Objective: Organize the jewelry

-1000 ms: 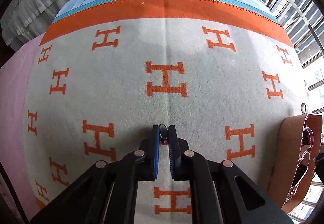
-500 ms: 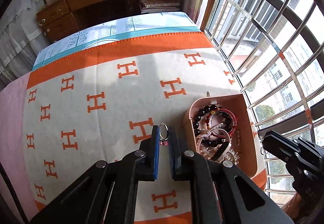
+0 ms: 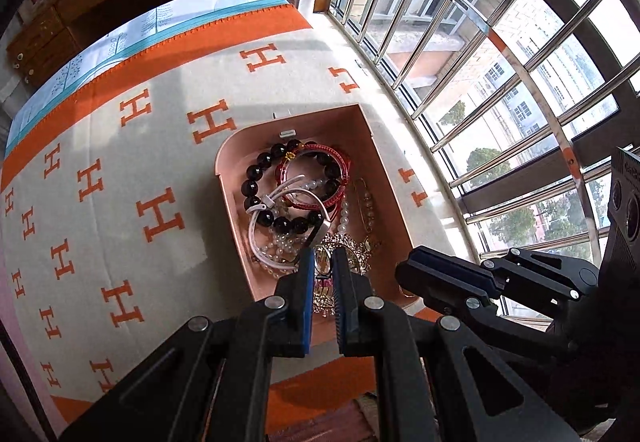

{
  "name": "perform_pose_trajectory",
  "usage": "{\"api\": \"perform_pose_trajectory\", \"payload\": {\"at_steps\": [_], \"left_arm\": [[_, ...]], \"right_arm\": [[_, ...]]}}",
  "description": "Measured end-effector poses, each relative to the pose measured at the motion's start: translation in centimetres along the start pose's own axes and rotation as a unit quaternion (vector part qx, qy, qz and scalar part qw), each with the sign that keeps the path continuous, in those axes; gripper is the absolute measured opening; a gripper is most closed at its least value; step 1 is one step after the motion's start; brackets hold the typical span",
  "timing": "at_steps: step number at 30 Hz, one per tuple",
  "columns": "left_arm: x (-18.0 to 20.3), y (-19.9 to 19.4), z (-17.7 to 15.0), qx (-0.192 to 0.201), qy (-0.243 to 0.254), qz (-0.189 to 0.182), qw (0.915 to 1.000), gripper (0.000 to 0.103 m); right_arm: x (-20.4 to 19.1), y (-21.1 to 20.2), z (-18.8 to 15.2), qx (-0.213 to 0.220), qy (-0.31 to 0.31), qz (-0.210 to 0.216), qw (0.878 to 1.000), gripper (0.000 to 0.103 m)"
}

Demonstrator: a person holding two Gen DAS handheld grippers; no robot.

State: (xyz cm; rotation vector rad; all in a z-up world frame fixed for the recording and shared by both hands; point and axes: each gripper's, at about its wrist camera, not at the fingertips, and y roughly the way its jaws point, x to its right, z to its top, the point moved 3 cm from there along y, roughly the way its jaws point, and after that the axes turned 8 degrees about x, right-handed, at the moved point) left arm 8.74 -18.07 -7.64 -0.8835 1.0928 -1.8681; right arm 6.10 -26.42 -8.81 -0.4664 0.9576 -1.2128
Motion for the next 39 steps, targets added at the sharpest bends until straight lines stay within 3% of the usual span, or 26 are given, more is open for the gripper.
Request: {"api": "perform_pose_trajectory", "payload": {"at_steps": [2, 5, 10, 20, 27, 36, 39], "left_arm": [[-0.1, 0.6, -0.6, -0.011, 0.003, 0.004, 0.9999, 0.011], [0.0, 1.1, -1.3, -0.023, 0.006, 0.006, 0.9997, 0.026], [-0.2, 0.3, -1.9, -0.012, 0.012, 0.02, 0.9997, 0.033], [-2.5, -3.9, -3.1, 0.075, 0.016, 0.082, 0.9937, 0.079], [-5.3, -7.1, -5.0, 0.128, -0.003, 0.14, 0.982, 0.083], [-7.4, -10.1, -7.4, 0.183, -0.068, 0.176, 0.9648, 0.084], [-7.2, -11.6, -8.0, 0.211, -0.079, 0.19, 0.9554, 0.096]], "right_arm": [[0.3, 0.3, -0.3, -0.012, 0.001, -0.006, 1.0, 0.009], [0.6, 0.6, -0.6, -0.021, 0.002, -0.014, 1.0, 0.012], [0.6, 0.5, -0.8, -0.022, 0.003, -0.013, 1.0, 0.018], [-0.6, 0.0, -0.8, -0.011, -0.006, -0.014, 1.0, 0.019], [-2.5, -0.1, -1.2, -0.004, -0.024, -0.016, 1.0, 0.019], [-5.0, -2.5, -1.5, 0.059, -0.037, -0.024, 0.997, 0.019], [-6.0, -3.9, -1.6, 0.085, -0.048, -0.027, 0.995, 0.032]]}}
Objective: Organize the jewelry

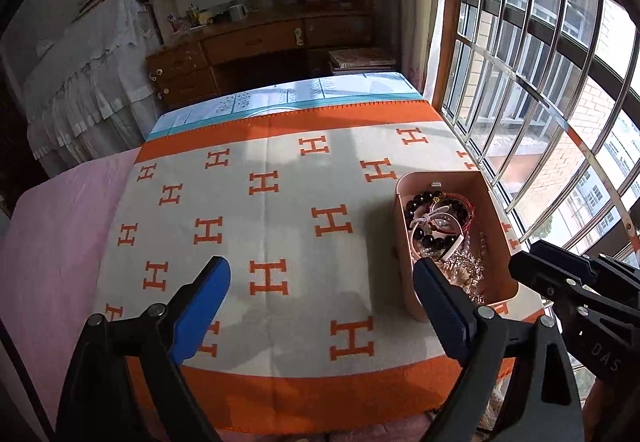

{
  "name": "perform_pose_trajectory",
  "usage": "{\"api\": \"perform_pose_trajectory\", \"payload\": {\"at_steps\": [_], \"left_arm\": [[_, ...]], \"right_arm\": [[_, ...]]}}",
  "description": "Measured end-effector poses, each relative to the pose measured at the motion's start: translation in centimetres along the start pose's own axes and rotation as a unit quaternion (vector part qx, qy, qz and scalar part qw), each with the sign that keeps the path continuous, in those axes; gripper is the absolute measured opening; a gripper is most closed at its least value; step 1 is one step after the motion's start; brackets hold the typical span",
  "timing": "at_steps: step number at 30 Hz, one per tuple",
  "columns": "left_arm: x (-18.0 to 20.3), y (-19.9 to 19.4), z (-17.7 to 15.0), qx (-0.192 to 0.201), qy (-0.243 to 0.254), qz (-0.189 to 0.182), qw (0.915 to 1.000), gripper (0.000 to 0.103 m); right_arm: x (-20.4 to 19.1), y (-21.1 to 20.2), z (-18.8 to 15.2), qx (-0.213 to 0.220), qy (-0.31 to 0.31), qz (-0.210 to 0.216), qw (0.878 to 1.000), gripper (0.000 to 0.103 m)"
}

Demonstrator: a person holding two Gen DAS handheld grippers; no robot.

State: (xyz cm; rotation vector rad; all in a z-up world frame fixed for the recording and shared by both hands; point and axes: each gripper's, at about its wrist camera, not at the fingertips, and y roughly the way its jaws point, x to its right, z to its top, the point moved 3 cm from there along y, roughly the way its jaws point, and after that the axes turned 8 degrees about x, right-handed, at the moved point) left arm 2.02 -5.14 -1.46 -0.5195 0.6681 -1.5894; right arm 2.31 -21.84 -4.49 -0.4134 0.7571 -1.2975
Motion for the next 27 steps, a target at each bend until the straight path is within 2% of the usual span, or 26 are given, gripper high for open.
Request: {"api": "perform_pose_trajectory", "payload": {"at_steps": [1, 5, 10, 15, 27], "left_arm": [[-0.2, -0.7, 0.1, 0.012, -0.003, 0.004, 0.9999, 0.097], [-0.4, -3.4, 0.5, 0.059, -0.006, 0.024, 0.9979, 0.102], [-0.4, -5.7, 0.4, 0.091, -0.012, 0.035, 0.9952, 0.102], [-0.3, -6.8, 0.2, 0.106, -0.012, 0.056, 0.9927, 0.102], [-0.2, -6.2, -0.2, 0.09, -0.019, 0.05, 0.9945, 0.102]], "right_arm": [[-0.3, -0.6, 0.1, 0.01, -0.002, -0.001, 1.0, 0.038], [-1.3, -2.6, 0.7, 0.047, -0.005, 0.002, 0.999, 0.046], [-2.0, -4.2, 0.8, 0.076, -0.01, 0.001, 0.997, 0.06], [-2.5, -4.6, 0.7, 0.091, -0.016, -0.005, 0.996, 0.06], [-2.7, -4.9, 0.2, 0.101, -0.016, -0.02, 0.995, 0.06]]}}
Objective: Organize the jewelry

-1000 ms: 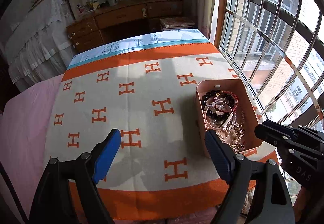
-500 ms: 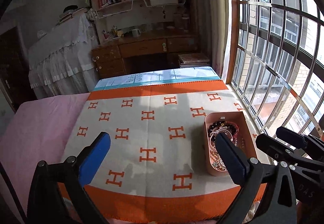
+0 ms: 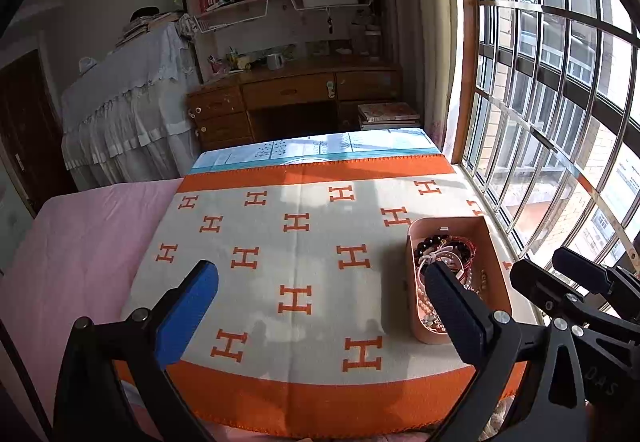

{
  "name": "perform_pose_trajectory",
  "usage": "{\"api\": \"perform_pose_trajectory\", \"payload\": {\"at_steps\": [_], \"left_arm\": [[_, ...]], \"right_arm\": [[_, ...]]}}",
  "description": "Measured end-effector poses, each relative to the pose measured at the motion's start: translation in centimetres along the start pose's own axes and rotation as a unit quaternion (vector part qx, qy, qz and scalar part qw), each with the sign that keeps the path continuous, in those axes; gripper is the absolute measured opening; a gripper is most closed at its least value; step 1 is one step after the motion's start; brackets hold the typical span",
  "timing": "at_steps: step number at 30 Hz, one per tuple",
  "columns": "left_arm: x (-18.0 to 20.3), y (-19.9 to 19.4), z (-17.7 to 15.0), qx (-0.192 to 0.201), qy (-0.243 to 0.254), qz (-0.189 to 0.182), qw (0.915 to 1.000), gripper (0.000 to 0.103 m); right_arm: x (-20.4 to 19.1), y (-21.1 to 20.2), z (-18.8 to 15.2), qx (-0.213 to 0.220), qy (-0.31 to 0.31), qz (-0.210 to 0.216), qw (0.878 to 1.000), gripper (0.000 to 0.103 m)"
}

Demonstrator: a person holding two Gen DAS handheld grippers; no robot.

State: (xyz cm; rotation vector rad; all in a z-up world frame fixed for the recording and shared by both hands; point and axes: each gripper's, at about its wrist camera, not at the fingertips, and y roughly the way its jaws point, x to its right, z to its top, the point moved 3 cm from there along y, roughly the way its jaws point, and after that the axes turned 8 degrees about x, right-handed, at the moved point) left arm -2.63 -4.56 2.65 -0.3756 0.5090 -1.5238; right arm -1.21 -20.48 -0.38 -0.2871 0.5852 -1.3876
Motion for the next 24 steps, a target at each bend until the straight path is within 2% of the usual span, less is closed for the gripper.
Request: {"api": "perform_pose_trajectory", "payload": {"at_steps": [24], "left_arm": [[0.45, 0.64, -0.3, -0.014, 0.001, -0.005, 0.9999, 0.102]], "right_arm": [[0.11, -0.02, -0.06, 0.0, 0.004, 0.002, 1.0, 0.061]]}}
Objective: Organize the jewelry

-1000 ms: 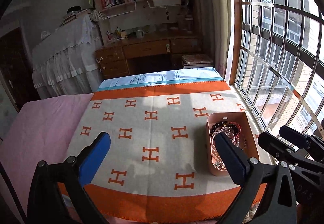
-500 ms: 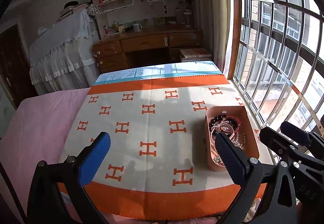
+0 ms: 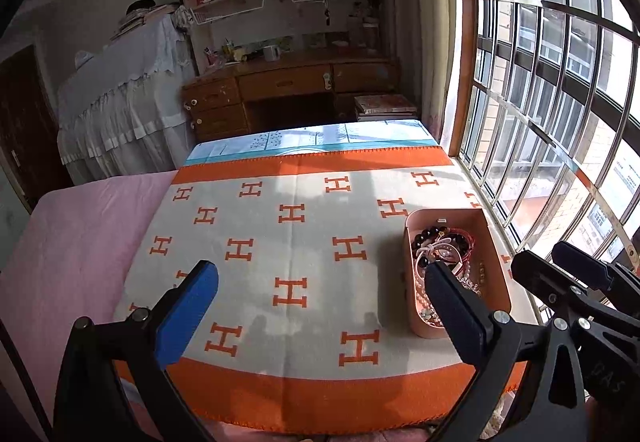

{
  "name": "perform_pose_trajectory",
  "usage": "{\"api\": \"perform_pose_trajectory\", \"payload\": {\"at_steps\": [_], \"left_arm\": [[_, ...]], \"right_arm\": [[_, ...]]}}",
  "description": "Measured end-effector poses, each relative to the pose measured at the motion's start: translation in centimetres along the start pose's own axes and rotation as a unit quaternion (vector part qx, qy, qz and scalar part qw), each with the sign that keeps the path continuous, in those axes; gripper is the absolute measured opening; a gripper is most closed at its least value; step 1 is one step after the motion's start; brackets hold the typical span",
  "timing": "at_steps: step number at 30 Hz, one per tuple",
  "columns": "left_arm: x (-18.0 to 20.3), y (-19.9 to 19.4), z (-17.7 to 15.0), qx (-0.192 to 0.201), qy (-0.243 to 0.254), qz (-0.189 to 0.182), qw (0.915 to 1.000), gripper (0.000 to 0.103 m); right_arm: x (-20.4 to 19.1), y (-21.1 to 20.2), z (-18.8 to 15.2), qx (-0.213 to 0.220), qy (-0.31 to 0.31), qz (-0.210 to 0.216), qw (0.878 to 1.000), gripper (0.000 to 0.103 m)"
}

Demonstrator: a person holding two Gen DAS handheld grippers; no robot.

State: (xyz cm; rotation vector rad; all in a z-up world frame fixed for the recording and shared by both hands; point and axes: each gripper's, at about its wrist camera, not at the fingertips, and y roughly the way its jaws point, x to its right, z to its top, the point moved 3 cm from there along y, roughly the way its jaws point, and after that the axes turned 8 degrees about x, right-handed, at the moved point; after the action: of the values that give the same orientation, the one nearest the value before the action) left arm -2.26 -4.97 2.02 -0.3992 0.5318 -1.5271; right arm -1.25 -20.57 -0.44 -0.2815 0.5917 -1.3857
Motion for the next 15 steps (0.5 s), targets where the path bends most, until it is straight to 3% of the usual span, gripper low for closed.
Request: {"api": "perform_pose_trajectory", "payload": {"at_steps": [15], "left_arm": [[0.38, 0.25, -0.37, -0.004, -0.005, 0.002, 1.0, 0.102]], "right_arm": [[-0.52, 0.32, 0.31, -0.003, 0.004, 0.002, 1.0, 0.061]]}}
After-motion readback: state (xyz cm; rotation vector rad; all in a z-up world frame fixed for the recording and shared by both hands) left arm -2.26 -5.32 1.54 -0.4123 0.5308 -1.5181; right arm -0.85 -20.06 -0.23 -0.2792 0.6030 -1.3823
